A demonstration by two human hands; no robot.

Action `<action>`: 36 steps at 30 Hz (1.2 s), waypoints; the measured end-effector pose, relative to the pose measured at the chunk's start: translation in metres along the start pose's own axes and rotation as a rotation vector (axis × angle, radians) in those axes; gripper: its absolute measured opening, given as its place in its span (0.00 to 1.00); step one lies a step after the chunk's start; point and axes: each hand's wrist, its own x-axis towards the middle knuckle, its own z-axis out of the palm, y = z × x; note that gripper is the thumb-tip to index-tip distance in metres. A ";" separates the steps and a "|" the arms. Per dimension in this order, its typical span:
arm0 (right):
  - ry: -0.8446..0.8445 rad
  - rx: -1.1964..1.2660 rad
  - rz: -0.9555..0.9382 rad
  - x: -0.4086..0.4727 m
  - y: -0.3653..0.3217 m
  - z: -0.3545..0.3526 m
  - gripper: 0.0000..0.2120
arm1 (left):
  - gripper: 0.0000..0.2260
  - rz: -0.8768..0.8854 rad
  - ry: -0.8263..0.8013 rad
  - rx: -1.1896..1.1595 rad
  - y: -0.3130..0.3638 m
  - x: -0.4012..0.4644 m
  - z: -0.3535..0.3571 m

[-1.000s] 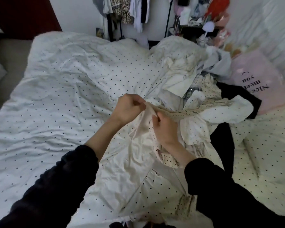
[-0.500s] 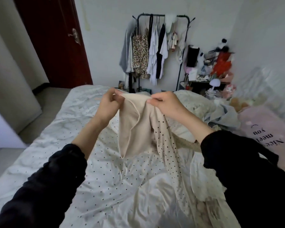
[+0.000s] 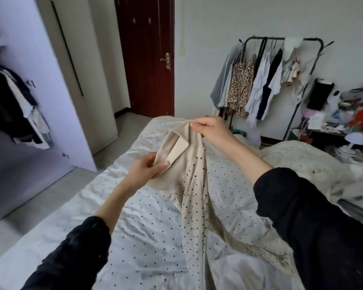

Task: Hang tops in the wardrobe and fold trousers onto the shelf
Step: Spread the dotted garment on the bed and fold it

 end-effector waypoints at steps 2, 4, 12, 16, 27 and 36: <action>-0.011 0.014 0.023 0.003 0.005 0.000 0.13 | 0.03 -0.043 0.043 0.045 -0.013 -0.002 -0.002; -0.011 0.007 0.016 0.007 0.009 0.001 0.17 | 0.09 -0.077 0.081 0.127 -0.019 0.000 -0.003; 0.026 -0.141 0.223 0.018 0.032 -0.017 0.18 | 0.09 -0.155 0.253 0.074 0.004 0.032 -0.019; -0.056 -0.145 0.340 0.003 0.044 -0.023 0.28 | 0.08 -0.131 0.232 0.040 0.030 0.052 -0.033; 0.100 -0.870 0.359 0.016 0.040 -0.052 0.18 | 0.10 -0.121 0.274 -0.099 0.067 0.082 -0.033; 0.269 -1.032 0.281 0.063 -0.011 -0.104 0.04 | 0.07 0.037 0.387 0.072 0.128 0.115 -0.052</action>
